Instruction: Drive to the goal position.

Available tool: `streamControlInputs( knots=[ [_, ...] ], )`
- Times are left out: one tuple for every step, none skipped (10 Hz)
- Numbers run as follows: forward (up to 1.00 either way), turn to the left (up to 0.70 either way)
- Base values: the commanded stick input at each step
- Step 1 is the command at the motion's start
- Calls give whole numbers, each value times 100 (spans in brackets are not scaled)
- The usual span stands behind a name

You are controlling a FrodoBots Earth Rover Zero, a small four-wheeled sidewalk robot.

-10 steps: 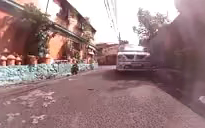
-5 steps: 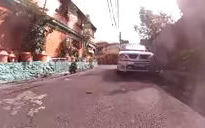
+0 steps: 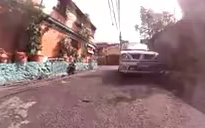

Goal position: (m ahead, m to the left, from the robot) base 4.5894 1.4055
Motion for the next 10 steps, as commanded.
streamControlInputs(
  knots=[
    [70, 0],
    [70, 0],
    [70, 0],
    [70, 0],
    [70, 0],
    [70, 0],
    [70, 0],
    [70, 0],
    [70, 0],
    [70, 0]
  ],
)
